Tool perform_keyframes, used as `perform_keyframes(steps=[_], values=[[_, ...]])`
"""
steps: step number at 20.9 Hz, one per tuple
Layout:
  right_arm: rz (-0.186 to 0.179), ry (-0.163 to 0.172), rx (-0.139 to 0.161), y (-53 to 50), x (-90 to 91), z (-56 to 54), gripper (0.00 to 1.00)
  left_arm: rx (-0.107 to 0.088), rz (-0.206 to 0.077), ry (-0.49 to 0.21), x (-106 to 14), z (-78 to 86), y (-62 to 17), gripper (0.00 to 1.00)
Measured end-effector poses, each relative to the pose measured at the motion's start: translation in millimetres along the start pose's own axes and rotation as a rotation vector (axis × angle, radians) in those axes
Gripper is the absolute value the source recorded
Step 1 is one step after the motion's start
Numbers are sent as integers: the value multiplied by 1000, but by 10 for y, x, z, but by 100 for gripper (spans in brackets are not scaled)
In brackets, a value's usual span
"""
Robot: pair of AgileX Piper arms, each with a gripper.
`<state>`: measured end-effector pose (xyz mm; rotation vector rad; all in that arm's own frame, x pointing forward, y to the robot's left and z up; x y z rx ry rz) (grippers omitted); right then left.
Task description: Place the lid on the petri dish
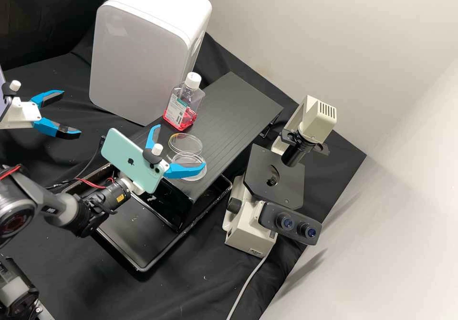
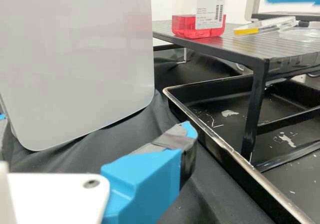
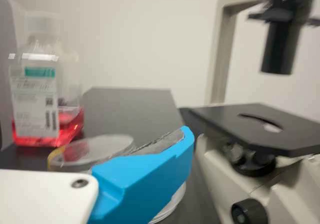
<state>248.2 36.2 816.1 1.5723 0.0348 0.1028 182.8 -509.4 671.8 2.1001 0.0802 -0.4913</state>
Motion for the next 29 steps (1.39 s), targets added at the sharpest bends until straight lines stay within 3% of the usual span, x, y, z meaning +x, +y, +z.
perform_keyframes(steps=[4, 11, 21, 25, 29], values=[[-48, -31, -30, -138, 42, 44, 100, 0, 0, 0, 0, 0, 0, 100], [-53, -60, -54, -171, 57, 96, 100, 0, 0, 0, 0, 0, 0, 100], [-48, -56, -54, -162, 55, 87, 100, 0, 0, 0, 0, 0, 0, 100], [-18, -47, -54, -86, 48, 62, 100, 0, 0, 0, 0, 0, 0, 100], [7, -28, -51, -24, 151, 2, 100, 0, 0, 0, 0, 0, 0, 100]])
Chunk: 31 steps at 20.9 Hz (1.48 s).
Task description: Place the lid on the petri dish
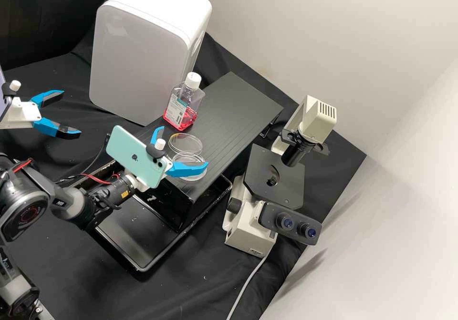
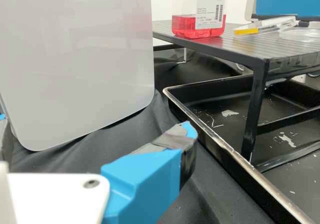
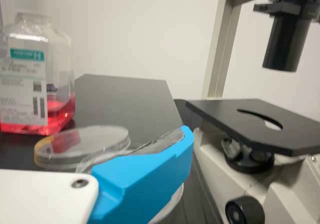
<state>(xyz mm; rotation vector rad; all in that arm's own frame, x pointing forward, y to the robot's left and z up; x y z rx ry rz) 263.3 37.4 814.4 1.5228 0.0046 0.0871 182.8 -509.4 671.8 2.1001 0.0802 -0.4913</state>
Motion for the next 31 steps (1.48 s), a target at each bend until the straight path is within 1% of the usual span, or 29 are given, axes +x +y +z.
perform_keyframes(steps=[1, 4, 5, 6, 7, 10, 11, 12, 13, 15, 16, 31], values=[[1, 2, 2, -2, 41, -11, 100, 0, 0, 0, 0, 0, 0, 100], [-15, 2, -1, -36, 115, -26, 100, 0, 0, 0, 0, 0, 0, 100], [-23, -1, -12, -52, 143, -24, 100, 0, 0, 0, 0, 0, 0, 100], [-31, -7, -16, -69, 166, -21, 100, 0, 0, 0, 0, 0, 0, 100], [-37, -7, -17, -97, 192, -27, 100, 0, 0, 0, 0, 0, 0, 100], [-50, -17, -40, -169, 256, -23, 100, 0, 0, 0, 0, 0, 0, 100], [-60, -22, -45, -202, 273, -18, 100, 0, 0, 0, 0, 0, 0, 100], [-66, -30, -43, -226, 282, -1, 100, 0, 0, 0, 0, 0, 0, 100], [-70, -34, -45, -240, 285, 11, 100, 0, 0, 0, 0, 0, 0, 100], [-72, -35, -62, -244, 288, 14, 100, 0, 0, 0, 0, 0, 0, 100], [-73, -35, -67, -247, 288, 17, 0, 0, 0, 0, 0, 0, 0, 100], [-68, -32, -66, -245, 289, 15, 0, -1, 1, -1, 7, 5, 2, 100]])
